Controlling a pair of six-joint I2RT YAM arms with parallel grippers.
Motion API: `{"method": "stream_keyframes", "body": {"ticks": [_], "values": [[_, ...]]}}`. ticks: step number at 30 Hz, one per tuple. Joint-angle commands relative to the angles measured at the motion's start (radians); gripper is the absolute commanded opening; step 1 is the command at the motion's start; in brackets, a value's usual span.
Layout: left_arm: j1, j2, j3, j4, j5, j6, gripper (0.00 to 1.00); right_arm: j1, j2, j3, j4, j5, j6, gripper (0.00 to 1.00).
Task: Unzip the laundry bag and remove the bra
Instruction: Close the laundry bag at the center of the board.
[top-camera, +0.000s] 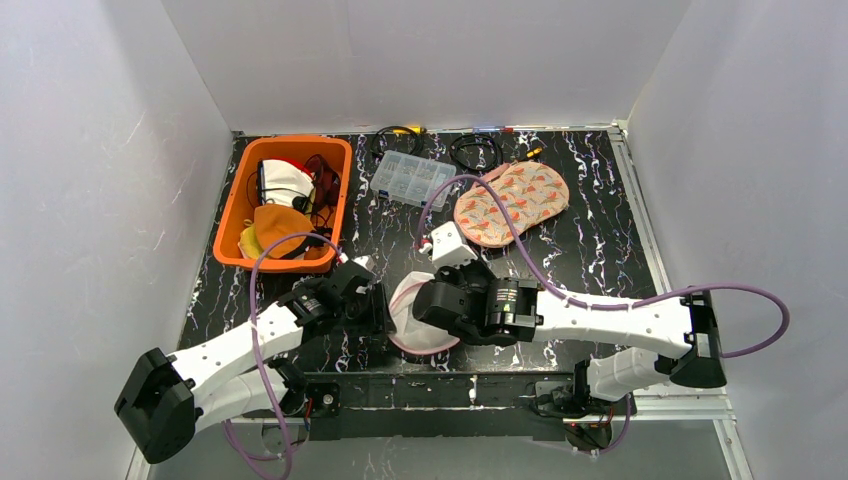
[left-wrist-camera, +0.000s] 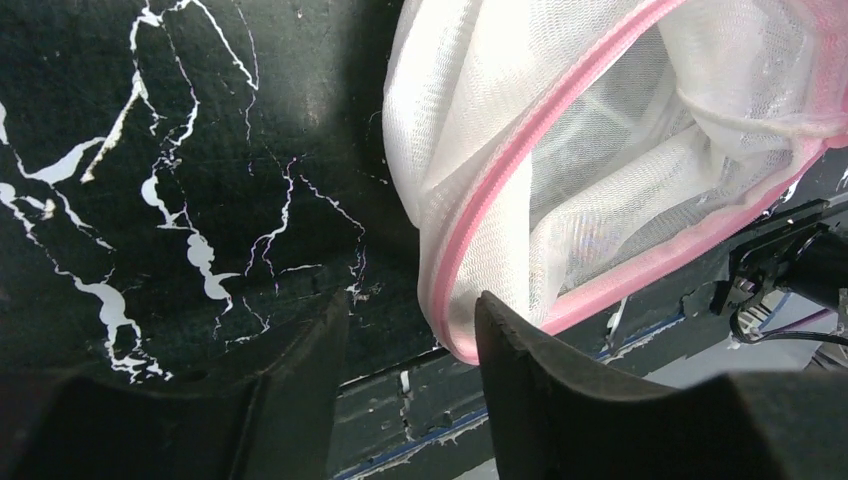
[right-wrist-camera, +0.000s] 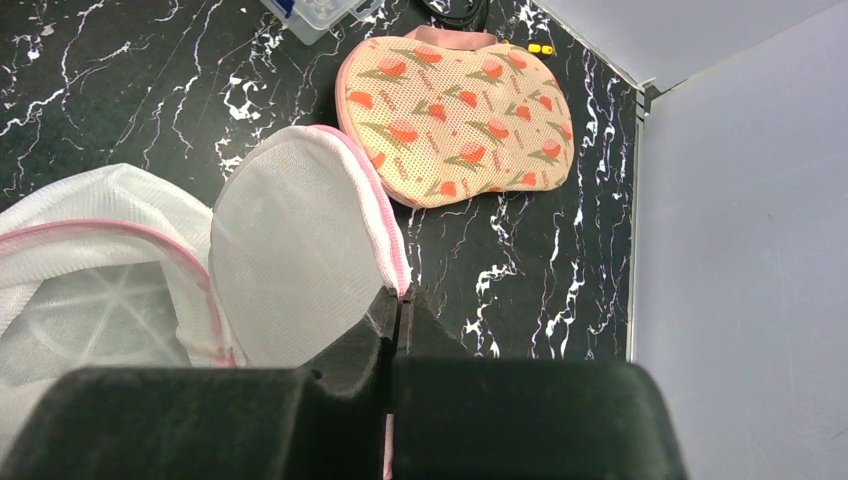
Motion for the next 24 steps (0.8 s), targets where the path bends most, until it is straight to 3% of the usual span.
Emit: {"method": "stream_keyframes", "body": {"ticks": [1,3,6,12,15,17,21,22,24], "values": [[-0.003,-0.016,-0.009,0.037,0.018,-0.030,0.42,0.004,-0.035,0.006,-0.006,0.033,0.029,0.01],[-0.004,-0.006,-0.002,0.052,0.016,-0.031,0.28,0.004,-0.039,0.006,-0.007,0.031,0.031,0.01],[-0.004,0.000,0.021,0.052,0.011,-0.031,0.00,0.004,-0.051,0.006,-0.023,0.041,0.034,0.01],[-0.003,-0.038,0.225,-0.100,-0.026,0.008,0.00,0.003,-0.061,0.122,-0.105,0.243,-0.101,0.01],[-0.003,-0.009,0.407,-0.199,-0.003,0.040,0.00,0.003,-0.052,0.237,-0.057,0.394,-0.315,0.01],[-0.003,0.025,0.514,-0.214,0.049,0.048,0.00,0.004,-0.072,0.213,0.131,0.460,-0.560,0.01],[-0.004,0.098,0.507,-0.142,0.119,0.013,0.00,0.005,-0.157,-0.019,0.776,0.469,-1.043,0.01],[-0.004,0.115,0.473,-0.104,0.136,-0.007,0.00,0.006,-0.160,-0.069,0.853,0.478,-1.075,0.01],[-0.004,0.137,0.384,-0.004,0.172,-0.048,0.00,0.006,-0.140,-0.113,0.787,0.500,-0.997,0.01]]}}
